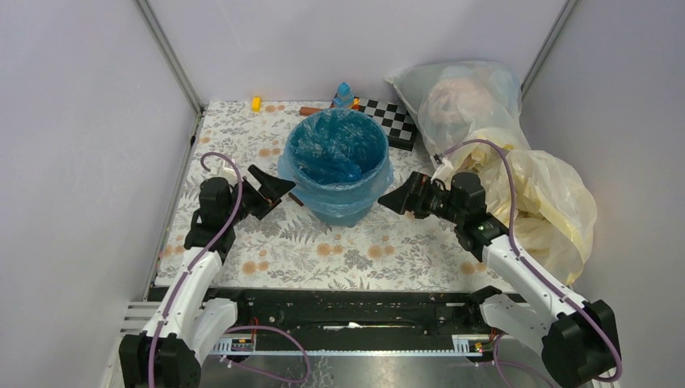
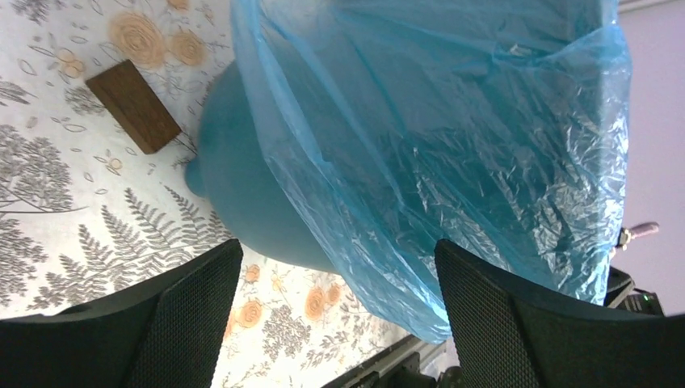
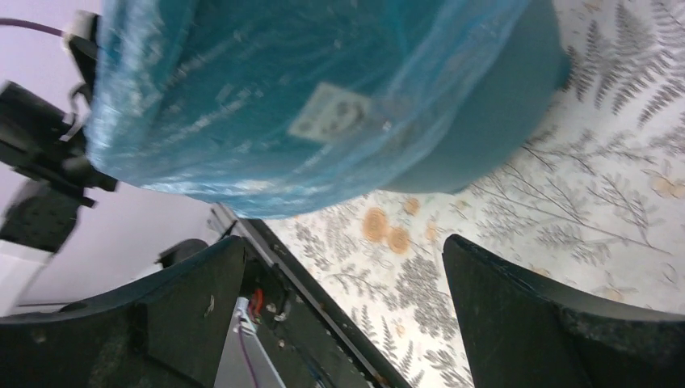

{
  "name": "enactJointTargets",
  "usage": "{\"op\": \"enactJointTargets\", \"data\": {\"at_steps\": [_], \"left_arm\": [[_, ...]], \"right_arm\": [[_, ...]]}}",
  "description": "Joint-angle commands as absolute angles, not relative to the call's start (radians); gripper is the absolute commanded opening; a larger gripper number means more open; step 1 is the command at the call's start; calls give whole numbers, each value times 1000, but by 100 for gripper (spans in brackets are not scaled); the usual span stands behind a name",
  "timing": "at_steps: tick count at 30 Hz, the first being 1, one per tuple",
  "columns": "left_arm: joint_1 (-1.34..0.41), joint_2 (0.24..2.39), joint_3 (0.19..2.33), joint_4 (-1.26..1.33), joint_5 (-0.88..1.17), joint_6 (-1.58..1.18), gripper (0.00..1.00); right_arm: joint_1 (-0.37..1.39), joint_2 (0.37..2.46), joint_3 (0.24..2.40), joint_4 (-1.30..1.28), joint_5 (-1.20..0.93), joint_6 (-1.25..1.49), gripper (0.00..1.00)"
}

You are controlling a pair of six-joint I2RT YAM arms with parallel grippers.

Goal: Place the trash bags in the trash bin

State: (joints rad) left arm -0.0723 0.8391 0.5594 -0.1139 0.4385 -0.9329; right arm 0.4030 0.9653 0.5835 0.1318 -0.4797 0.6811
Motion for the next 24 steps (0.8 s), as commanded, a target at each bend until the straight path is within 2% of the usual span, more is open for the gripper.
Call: {"op": "enactJointTargets", "data": {"at_steps": [1, 10, 24], "left_arm": [[-73, 849, 523, 7, 552, -1004, 90], [-75, 943, 464, 106, 561, -1039, 86], [-75, 1144, 355, 230, 475, -950, 80]], "right_arm": [[406, 1006, 591, 337, -557, 836, 100], [406, 1197, 635, 379, -511, 915, 100], [406, 1497, 557, 505, -482, 848, 99]]}}
